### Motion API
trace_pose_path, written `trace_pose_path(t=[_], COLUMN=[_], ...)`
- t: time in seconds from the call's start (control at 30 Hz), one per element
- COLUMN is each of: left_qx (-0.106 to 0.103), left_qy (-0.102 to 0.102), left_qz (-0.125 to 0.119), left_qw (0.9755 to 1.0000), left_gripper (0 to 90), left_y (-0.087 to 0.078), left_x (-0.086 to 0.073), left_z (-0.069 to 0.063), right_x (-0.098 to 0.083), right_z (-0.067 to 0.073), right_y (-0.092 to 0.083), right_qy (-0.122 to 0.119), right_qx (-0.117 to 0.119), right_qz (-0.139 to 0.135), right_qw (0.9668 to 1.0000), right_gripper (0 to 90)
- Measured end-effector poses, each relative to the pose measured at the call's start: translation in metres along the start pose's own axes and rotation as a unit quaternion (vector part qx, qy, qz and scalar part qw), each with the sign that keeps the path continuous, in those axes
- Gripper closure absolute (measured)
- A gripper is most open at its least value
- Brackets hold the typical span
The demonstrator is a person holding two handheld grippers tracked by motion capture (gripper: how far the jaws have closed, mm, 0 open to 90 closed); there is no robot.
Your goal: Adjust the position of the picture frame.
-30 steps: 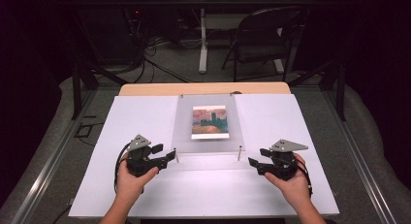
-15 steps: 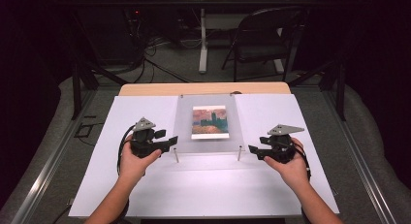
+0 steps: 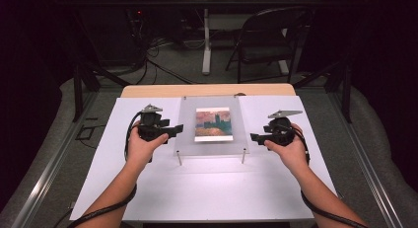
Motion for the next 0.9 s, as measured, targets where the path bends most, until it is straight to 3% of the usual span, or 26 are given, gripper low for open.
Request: trace_pose_path(t=[0.57,0.9], left_qx=[0.025,0.033], left_qy=[-0.009,-0.03], left_qz=[0.014,0.025], left_qw=[0.9996,0.9987], left_gripper=[34.4,34.5], left_y=[0.027,0.038], left_x=[0.023,0.019], left_z=[0.018,0.032], right_x=[0.028,0.029], right_z=[-0.017,-0.027], right_y=[0.022,0.035], right_qy=[0.03,0.042], right_qx=[0.0,-0.004], right_qz=[-0.01,-0.007], right_qw=[0.9995,0.9991], right_gripper=[35.1,36.0])
Point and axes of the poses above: each handheld gripper's, and its own axes: y roughly forward along the jaws, x roughly out of its top, z roughly to its left, the point moved 7 cm from there along y, roughly forward along the jaws
